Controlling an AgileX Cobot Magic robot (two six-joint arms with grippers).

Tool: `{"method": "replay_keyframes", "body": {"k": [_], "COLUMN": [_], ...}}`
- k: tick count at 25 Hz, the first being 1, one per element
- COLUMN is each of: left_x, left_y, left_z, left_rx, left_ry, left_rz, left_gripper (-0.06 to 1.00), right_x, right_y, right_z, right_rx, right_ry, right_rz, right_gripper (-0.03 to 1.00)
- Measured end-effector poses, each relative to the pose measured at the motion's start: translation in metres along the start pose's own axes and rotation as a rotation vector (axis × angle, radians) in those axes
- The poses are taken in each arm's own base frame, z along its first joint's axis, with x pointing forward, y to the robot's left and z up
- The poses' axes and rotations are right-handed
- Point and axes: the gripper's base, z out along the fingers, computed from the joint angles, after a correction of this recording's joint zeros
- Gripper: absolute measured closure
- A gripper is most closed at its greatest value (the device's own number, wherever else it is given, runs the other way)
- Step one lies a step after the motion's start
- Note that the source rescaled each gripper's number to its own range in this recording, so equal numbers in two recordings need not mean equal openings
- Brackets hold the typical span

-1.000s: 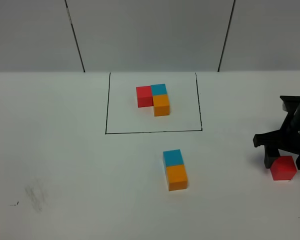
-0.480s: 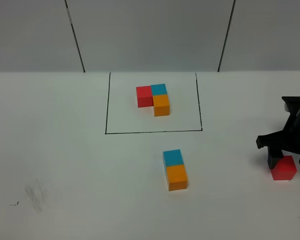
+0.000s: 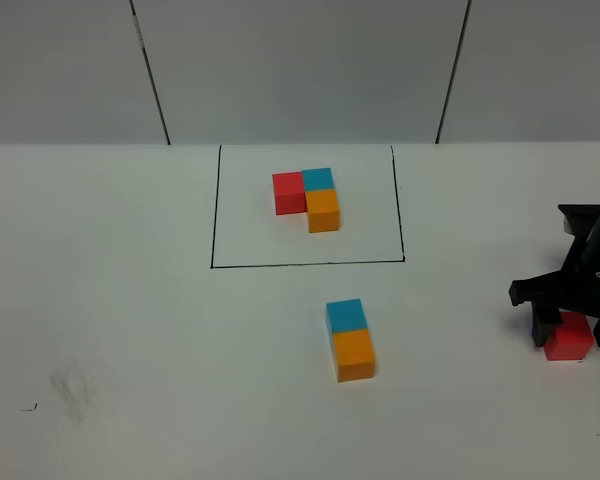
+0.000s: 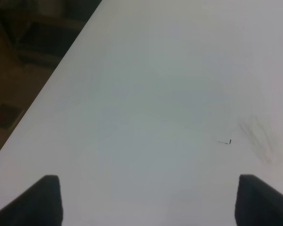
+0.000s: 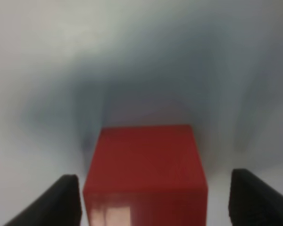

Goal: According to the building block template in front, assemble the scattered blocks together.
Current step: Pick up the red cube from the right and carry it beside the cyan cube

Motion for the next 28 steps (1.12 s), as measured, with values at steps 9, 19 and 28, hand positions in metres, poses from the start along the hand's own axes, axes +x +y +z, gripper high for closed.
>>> {"method": "replay_keyframes", "body": {"k": [9,19,28], "left_x": [0.0,0.0,0.0], "left_y": [0.0,0.0,0.0], "left_z": [0.0,0.0,0.0], "left_rx": [0.0,0.0,0.0], "left_ry": [0.0,0.0,0.0], "left_rz": [0.0,0.0,0.0], "left_gripper": [0.1,0.1,0.1], "right_x": [-0.0014,-0.002,0.0007], "right_y": [0.0012,0.002,0.0029], "right_z": [0.0061,0.0061,0.006], "right_rx": [-0.013,-0.022,-0.031], "right_ry": [0.002,-0.004,0.026], "right_rz": [0.012,0.019,0.028], "right_gripper": [0.63,0.97,0.97]}}
